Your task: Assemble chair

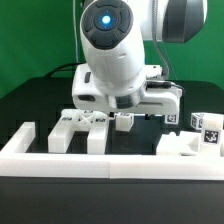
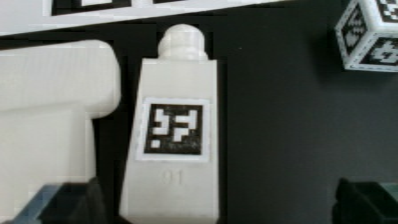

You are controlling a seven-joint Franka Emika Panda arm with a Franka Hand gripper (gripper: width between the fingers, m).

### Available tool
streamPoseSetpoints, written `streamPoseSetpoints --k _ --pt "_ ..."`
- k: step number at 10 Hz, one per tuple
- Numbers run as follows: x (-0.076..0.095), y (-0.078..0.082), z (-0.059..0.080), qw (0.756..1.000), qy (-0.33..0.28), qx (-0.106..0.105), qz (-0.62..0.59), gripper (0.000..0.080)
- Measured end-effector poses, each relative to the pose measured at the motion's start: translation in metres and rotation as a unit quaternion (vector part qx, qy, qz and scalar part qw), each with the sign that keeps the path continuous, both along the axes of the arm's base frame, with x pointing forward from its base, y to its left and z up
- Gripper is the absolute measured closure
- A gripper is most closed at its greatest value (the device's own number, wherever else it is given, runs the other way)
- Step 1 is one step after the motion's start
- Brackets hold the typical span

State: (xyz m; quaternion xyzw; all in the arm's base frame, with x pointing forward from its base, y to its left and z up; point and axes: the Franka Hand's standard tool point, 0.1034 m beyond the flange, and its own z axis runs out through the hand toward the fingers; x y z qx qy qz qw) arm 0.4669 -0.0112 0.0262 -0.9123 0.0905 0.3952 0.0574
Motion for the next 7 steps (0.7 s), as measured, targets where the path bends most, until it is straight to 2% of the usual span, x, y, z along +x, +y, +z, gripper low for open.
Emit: streamPoseSetpoints --k 7 --pt "-0.0018 0.0022 -0.0096 1.000 -0.001 -0.001 0.003 0.0150"
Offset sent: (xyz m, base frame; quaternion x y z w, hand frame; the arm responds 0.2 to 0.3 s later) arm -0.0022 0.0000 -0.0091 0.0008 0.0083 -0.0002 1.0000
